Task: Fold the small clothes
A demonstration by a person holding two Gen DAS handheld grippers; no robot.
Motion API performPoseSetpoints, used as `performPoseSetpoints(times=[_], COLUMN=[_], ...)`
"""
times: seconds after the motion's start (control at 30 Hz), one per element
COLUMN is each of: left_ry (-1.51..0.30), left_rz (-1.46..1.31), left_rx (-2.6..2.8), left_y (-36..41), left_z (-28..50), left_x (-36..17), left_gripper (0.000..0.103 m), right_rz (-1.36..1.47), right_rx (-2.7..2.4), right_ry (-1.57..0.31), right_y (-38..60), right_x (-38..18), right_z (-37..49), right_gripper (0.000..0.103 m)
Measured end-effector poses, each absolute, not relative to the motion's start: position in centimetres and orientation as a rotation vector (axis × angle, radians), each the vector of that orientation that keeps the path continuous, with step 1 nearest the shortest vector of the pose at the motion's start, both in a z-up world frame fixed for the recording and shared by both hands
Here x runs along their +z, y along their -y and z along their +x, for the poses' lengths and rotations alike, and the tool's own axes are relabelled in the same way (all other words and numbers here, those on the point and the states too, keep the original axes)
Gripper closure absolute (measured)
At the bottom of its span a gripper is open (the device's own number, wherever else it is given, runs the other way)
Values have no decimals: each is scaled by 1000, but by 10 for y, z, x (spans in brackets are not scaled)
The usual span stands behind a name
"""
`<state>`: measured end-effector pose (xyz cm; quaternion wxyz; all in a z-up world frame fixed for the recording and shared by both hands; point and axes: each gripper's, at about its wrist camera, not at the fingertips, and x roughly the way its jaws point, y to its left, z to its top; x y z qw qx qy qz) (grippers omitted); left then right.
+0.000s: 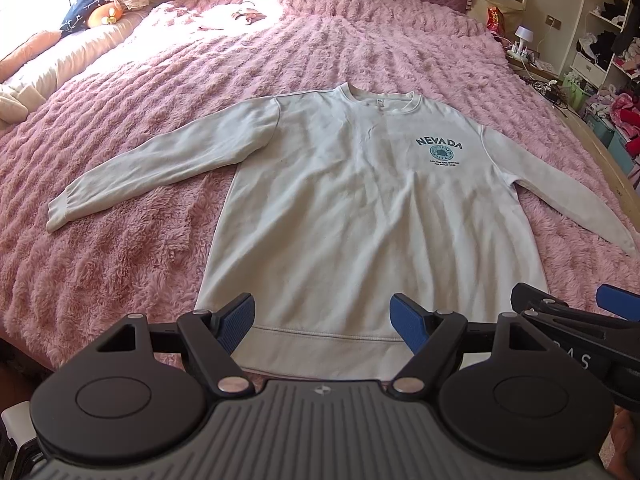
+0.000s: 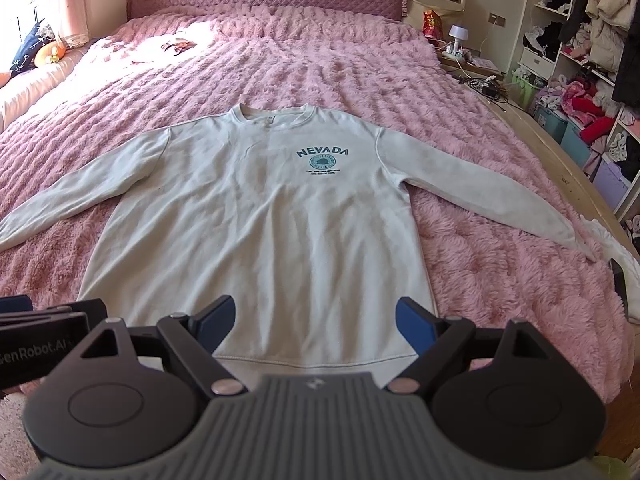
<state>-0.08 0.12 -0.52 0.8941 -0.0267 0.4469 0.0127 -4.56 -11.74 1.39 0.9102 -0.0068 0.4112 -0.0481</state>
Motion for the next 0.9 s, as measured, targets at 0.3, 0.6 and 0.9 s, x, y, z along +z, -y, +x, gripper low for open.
performPoseSetpoints(times=[0.3,0.6,0.9], left_ry=[-928,-929,-930], left_rz=[-56,-59,-59], left_rx=[27,25,25], left_y=[-2,-4,-5], left_z=[-1,-1,-1], left_x=[-6,-7,-8], left_gripper=[13,13,13], right_rz=[-23,-24,-24], right_rx=[-89,-90,-90], right_ry=[-851,-858,-859], right_y=[116,117,116], right_x=[12,12,12], right_z=[-45,-45,-45], right_gripper=[20,20,20])
